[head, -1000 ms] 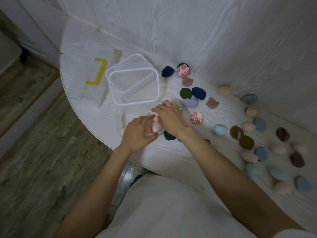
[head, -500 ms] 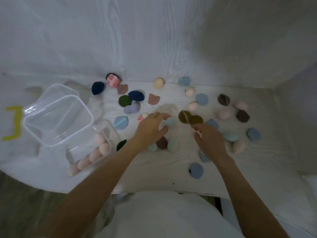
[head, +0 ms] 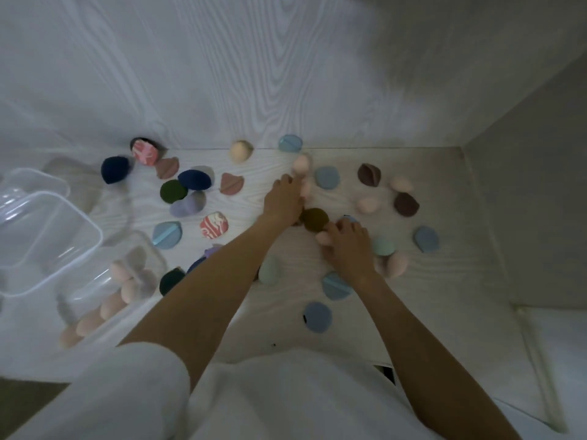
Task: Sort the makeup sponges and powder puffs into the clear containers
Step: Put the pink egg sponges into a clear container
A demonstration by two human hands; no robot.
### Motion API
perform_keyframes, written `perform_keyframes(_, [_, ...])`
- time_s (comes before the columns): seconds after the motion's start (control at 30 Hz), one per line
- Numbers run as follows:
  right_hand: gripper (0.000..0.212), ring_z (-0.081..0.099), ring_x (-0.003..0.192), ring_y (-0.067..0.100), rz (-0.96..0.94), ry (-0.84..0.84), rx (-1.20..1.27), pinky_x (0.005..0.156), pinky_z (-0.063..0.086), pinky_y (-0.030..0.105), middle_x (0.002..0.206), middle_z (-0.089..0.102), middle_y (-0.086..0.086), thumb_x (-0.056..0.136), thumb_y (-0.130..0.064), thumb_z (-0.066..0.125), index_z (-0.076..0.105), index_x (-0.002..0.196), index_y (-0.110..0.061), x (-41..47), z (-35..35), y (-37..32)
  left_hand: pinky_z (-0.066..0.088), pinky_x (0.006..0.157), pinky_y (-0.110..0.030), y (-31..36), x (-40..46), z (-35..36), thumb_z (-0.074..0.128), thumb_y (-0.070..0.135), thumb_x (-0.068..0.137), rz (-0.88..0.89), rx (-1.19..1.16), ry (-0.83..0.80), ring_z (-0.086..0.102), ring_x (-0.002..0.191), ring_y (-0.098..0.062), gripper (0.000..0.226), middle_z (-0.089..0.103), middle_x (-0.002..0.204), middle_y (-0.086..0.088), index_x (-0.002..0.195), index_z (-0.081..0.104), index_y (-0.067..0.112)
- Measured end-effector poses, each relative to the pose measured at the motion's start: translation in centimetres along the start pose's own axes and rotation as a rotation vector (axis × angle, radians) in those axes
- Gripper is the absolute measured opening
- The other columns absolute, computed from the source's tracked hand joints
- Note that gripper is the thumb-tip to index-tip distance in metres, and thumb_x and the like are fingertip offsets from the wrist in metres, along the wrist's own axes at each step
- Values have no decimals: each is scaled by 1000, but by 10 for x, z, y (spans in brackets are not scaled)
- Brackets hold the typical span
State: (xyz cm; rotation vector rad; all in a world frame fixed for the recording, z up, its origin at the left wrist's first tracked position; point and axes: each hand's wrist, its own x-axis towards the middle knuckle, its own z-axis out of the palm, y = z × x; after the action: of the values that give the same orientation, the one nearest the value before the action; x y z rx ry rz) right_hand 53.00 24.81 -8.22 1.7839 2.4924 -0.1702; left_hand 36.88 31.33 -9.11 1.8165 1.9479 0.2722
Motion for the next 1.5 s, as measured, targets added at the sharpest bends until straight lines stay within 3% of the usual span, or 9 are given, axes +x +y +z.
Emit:
perform_keyframes(0.2, [27, 55, 79, 31, -91, 135, 256, 69, 43, 35, 88, 61, 13, 75, -20, 71, 64, 100, -12, -1, -23, -24, 45, 80, -22, -48, -80, -49, 67, 20, 83, -30, -531, 229, 54, 94, -19, 50, 49, 118, -11, 130, 50, 15])
perform_keyframes(0.3, [29, 56, 84, 20, -18, -128, 675, 71, 47, 35, 97, 59, 3, 83, -26, 66, 58, 109, -15, -8, -35, -68, 50, 76, -19, -94, -159, -69, 70, 21, 79, -192, -678, 383, 55, 96, -13, 46, 52, 116, -3, 121, 52, 18])
perform_keyframes(0.43, [25, 60, 81, 14, -108, -321, 874, 70, 51, 33, 90, 62, -3, 81, -23, 70, 55, 100, -18, -17, -43, -136, 47, 73, -13, -147, -244, -84, 72, 18, 80, -476, -654, 538, 55, 93, -3, 45, 52, 114, 7, 116, 46, 21])
perform_keyframes(0.57, [29, 63, 86, 17, -285, -383, 908, 77, 54, 40, 100, 61, -2, 80, -13, 68, 49, 100, -22, -10, -53, -209, 49, 78, -24, -192, -290, -94, 73, 19, 79, -653, -668, 661, 58, 94, -12, 44, 55, 110, 8, 111, 43, 22])
perform_keyframes(0.77, [32, 58, 83, 11, -593, -211, 758, 71, 52, 33, 105, 60, -5, 82, -14, 66, 51, 109, -21, 11, -57, -306, 51, 78, -25, -237, -308, -97, 70, 15, 80, -593, -672, 774, 60, 94, -10, 42, 55, 113, 12, 114, 51, 30])
perform_keyframes(0.9, [30, 57, 77, 12, -610, -144, 668, 70, 53, 36, 105, 58, -3, 83, -15, 66, 53, 109, -23, 19, -47, -325, 51, 81, -26, -246, -291, -93, 64, 9, 79, -616, -643, 691, 59, 95, -11, 42, 55, 115, 4, 116, 53, 27])
perform_keyframes(1.07, [28, 58, 81, 13, -563, -134, 707, 71, 53, 37, 103, 59, -4, 81, -11, 67, 54, 104, -20, 21, -41, -321, 50, 83, -39, -251, -266, -86, 54, 4, 77, -619, -620, 514, 57, 92, -18, 33, 56, 103, 1, 103, 56, 23])
perform_keyframes(1.2, [27, 59, 87, 16, -529, -164, 750, 75, 53, 36, 103, 60, -1, 80, -8, 68, 55, 102, -18, 24, -38, -317, 49, 84, -44, -258, -260, -82, 59, 14, 80, -601, -643, 367, 58, 93, -20, 24, 58, 105, -4, 102, 56, 23])
perform_keyframes(1.5, [26, 59, 85, 13, -487, -211, 764, 74, 51, 26, 105, 63, -1, 81, -8, 66, 56, 104, -18, 24, -36, -316, 44, 79, -32, -262, -261, -87, 62, 26, 83, -583, -531, 312, 57, 100, -15, 24, 64, 108, 4, 106, 60, 27])
